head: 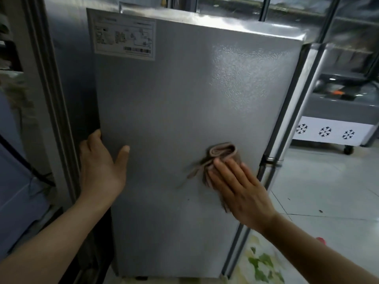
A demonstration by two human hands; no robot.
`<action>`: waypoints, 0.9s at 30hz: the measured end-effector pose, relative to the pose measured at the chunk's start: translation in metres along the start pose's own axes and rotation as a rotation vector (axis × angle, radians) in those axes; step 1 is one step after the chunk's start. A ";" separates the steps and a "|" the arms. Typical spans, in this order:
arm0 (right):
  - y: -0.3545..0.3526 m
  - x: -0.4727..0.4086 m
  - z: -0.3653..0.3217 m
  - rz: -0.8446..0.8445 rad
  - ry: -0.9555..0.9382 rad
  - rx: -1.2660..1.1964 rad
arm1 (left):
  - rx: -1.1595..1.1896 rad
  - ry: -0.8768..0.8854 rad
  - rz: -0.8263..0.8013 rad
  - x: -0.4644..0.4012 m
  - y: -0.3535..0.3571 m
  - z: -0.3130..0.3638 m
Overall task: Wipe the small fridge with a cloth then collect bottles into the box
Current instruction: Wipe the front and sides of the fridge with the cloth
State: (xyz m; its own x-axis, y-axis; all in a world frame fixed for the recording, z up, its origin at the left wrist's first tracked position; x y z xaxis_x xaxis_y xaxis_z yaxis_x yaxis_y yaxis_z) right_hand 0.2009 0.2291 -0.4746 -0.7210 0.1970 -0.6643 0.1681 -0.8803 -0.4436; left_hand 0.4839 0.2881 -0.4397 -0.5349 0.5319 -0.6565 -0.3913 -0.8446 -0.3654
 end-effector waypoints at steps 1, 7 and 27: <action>-0.001 0.004 0.004 -0.015 -0.027 0.037 | -0.004 -0.008 -0.003 0.005 0.002 -0.001; -0.052 -0.042 0.107 0.163 0.388 0.043 | -0.025 -0.036 0.022 0.016 0.011 -0.008; 0.016 0.073 0.006 -0.059 0.342 -0.137 | -0.006 -0.149 -0.153 0.054 0.040 -0.092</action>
State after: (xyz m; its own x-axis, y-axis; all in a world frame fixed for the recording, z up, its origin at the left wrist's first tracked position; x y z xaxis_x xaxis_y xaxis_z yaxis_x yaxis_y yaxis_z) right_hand 0.1464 0.2269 -0.5263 -0.4702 0.3987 -0.7873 0.2379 -0.8018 -0.5482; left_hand 0.5087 0.2775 -0.5505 -0.5746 0.6567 -0.4884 -0.4725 -0.7535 -0.4572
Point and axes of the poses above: each hand's wrist, its own x-axis away from the middle knuckle, its own y-axis out of the palm, z = x × y, the point moved 8 cm from there along -x, towards the middle knuckle, and after that the axes turned 6 degrees about y, right-handed, at the moved point
